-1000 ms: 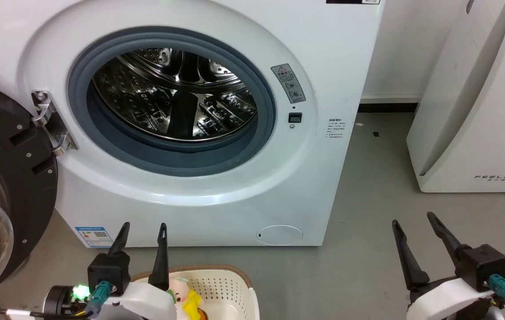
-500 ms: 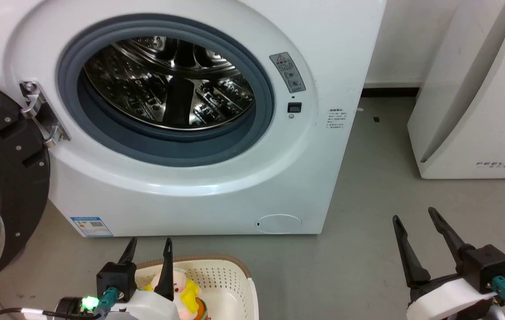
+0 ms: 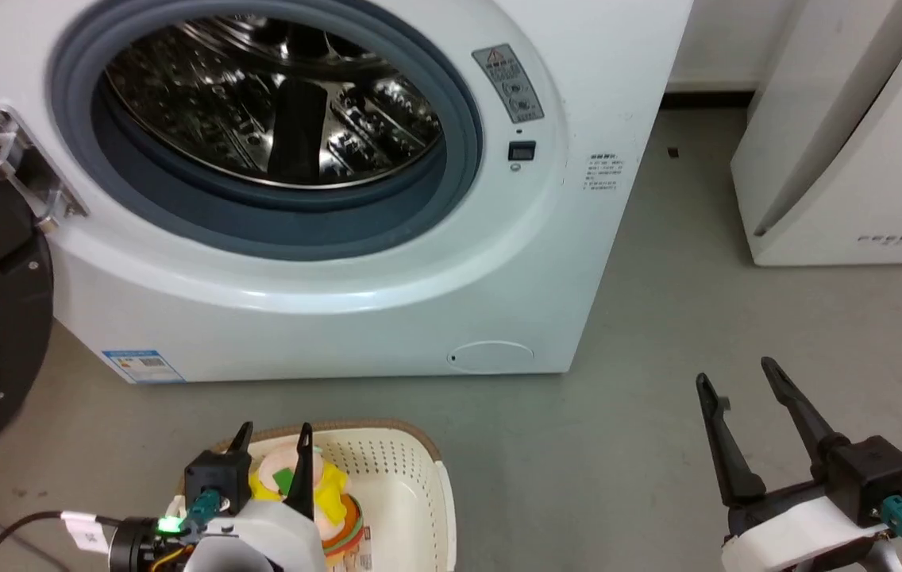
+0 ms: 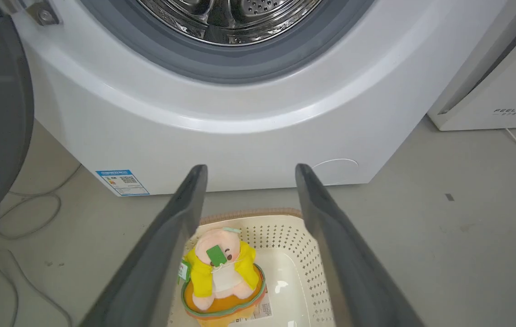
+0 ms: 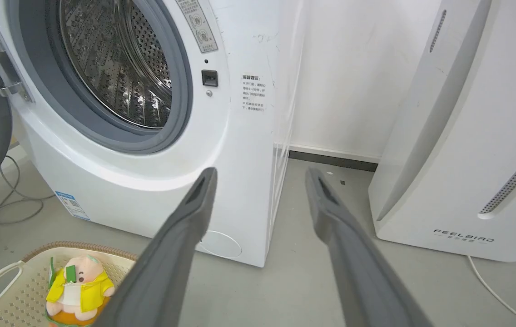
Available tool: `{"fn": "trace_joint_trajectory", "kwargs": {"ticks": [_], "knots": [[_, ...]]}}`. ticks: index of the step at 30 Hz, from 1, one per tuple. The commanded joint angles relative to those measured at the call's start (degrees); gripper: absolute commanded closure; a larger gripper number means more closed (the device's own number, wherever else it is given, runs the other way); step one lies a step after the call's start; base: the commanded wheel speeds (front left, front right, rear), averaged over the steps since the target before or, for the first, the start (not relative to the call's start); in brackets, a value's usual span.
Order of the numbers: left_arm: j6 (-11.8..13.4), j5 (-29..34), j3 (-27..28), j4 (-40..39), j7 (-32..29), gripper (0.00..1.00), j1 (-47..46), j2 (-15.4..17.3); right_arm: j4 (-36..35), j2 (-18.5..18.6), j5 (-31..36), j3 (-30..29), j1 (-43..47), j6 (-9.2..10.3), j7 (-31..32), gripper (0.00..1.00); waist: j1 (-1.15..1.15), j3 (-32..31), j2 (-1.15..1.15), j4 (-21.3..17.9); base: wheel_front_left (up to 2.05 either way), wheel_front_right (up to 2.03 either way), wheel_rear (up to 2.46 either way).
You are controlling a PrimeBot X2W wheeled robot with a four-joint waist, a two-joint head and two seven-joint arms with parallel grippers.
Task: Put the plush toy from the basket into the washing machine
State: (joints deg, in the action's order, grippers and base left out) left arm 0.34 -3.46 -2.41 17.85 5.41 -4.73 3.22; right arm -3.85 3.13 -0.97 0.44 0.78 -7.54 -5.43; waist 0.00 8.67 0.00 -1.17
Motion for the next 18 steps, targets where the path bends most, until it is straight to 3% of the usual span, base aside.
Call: {"fn": "trace_joint_trajectory", "kwargs": {"ticks": [1,18], "knots": [[-0.2,-0.6,0.0,1.3,0.6,0.00,-1.6,0.3,-0.5,-0.1,0.2,0.2,-1.0,0.02,-0.7,0.00,0.00,1.3,0.00,-0.2,0.00,0.00,0.00],[-1.3,-1.0,-0.2,9.3,2.6,0.00,-8.6,1.2,-2.9,-0.1,0.5,0.9,-3.3,0.03,-2.6,0.00,0.00,8.8,0.00,-0.6,0.00,0.00,0.00]]}}
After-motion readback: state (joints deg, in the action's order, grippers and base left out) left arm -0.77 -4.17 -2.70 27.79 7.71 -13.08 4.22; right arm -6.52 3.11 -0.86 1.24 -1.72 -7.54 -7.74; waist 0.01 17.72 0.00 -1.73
